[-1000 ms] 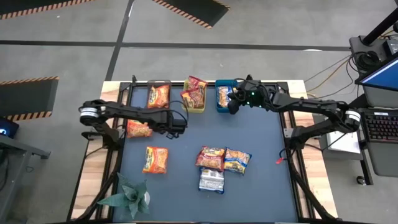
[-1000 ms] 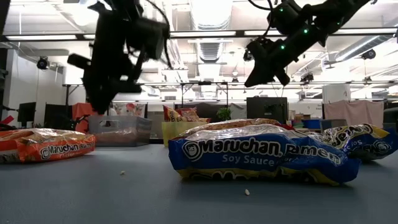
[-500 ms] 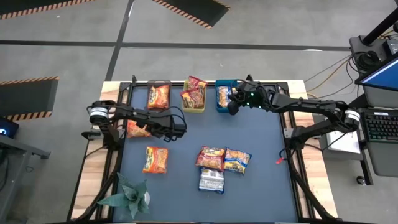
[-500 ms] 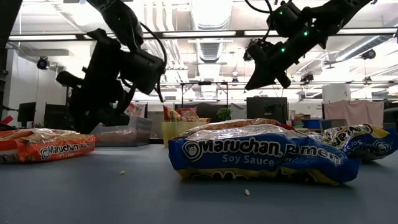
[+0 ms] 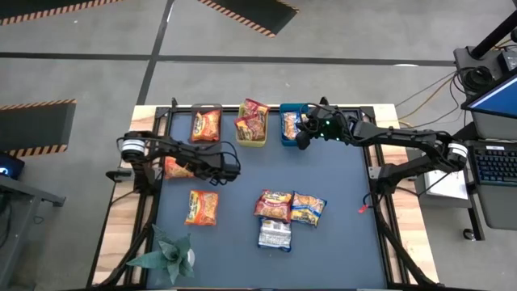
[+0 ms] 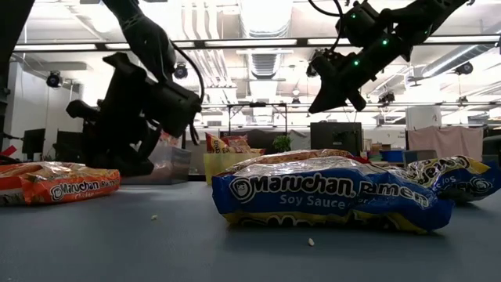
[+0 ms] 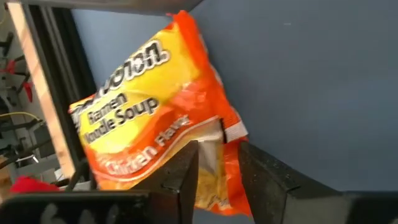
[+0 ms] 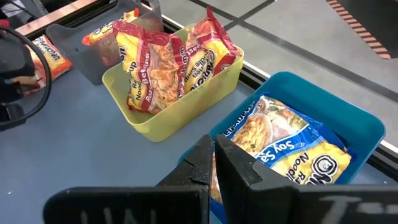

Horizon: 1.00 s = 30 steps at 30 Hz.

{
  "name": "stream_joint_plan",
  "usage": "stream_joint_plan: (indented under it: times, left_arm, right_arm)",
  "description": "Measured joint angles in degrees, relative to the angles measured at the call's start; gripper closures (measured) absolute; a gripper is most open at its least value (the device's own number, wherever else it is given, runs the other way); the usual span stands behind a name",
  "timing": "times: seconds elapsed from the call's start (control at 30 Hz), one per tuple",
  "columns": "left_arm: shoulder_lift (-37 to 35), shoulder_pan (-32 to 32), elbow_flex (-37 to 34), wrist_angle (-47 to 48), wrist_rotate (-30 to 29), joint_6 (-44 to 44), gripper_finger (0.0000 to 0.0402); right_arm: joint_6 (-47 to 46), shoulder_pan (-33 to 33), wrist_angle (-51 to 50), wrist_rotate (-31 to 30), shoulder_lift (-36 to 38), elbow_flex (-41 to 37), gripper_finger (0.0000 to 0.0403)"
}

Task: Sort Maruchan noodles
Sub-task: Put the orange noodle pack into the black bin

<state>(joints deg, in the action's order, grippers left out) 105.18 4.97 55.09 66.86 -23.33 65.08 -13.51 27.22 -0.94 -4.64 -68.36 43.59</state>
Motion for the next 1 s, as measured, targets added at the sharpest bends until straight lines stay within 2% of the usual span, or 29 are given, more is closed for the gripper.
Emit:
stream_joint_plan:
  times: [0.27,0.43,0.57,0.8,1.0]
  left_arm:
    - [1.57,-0.04,-0.10,-1.10,-0.58,-0.07,0.0252]
    - [1.62,-0.09,-0.52,-1.23,-1.13,-0.35,0.0248]
    - [1.66,-0.11,-0.66,-1.95,-1.11,-1.02,0.0283]
    - [1.89,-0.05,-0.75,-2.64,-0.80,-2.05,0.0390]
    - [1.71,-0.78,3.64,-3.09,3.82,-8.28,0.0398]
  right_arm:
    - [-0.89,0.00,-0.01,0.02,0.00,0.00,0.0394]
    - [-0.98,0.00,-0.01,0.02,0.00,0.01,0.0394]
    - [-1.02,0.00,-0.01,0.02,0.00,0.01,0.0394]
    - [-0.95,0.00,-0.17,0.02,0.00,-0.04,0.0394]
    - [-0.89,-0.10,-0.47,0.07,0.00,-0.79,0.0394]
